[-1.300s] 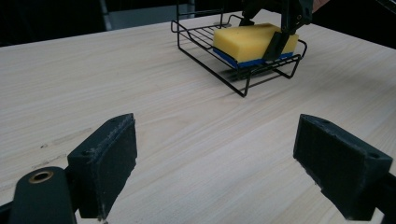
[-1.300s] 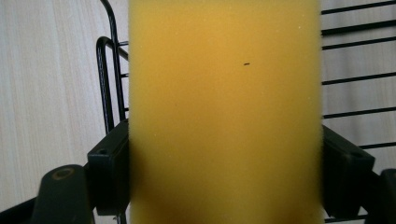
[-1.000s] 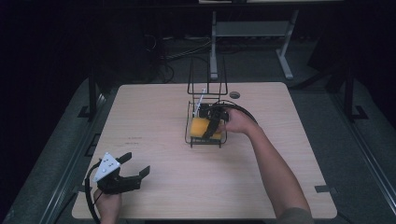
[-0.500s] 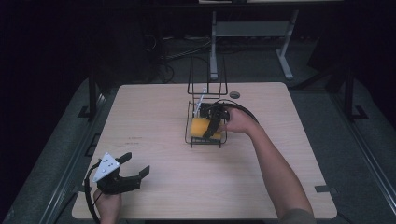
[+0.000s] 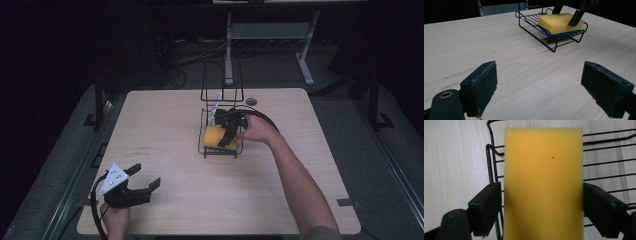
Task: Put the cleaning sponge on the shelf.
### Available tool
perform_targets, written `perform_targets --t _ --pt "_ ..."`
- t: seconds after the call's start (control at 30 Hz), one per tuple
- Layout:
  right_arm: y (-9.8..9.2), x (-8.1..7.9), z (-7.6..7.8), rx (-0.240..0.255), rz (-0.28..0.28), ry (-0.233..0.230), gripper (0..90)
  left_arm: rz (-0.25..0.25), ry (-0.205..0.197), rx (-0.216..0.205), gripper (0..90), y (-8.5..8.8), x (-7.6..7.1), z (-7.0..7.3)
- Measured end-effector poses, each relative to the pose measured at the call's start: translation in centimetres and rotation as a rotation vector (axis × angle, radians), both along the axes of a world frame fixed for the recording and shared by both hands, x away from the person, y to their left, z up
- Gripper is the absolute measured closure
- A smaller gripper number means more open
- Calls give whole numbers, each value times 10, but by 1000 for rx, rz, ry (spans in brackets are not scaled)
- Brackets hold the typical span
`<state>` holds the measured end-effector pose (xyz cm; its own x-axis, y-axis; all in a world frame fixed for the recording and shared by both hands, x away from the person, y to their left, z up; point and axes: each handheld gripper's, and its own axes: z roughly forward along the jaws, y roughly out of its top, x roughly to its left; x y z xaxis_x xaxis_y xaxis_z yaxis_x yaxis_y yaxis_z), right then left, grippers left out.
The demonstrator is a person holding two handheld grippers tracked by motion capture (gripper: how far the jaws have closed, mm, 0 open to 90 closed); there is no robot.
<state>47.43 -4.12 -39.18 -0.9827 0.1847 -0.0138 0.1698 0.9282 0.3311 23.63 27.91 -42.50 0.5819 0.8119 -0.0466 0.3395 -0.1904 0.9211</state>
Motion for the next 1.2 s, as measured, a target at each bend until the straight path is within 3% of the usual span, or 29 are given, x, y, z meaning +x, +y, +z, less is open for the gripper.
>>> perform_targets --t 0.47,1.2 --pt "-2 -5 9 12 6 -24 183 -3 0 -3 128 -1 0 0" --pt "4 -20 17 -11 43 -35 183 -3 -4 -6 128 -1 0 1"
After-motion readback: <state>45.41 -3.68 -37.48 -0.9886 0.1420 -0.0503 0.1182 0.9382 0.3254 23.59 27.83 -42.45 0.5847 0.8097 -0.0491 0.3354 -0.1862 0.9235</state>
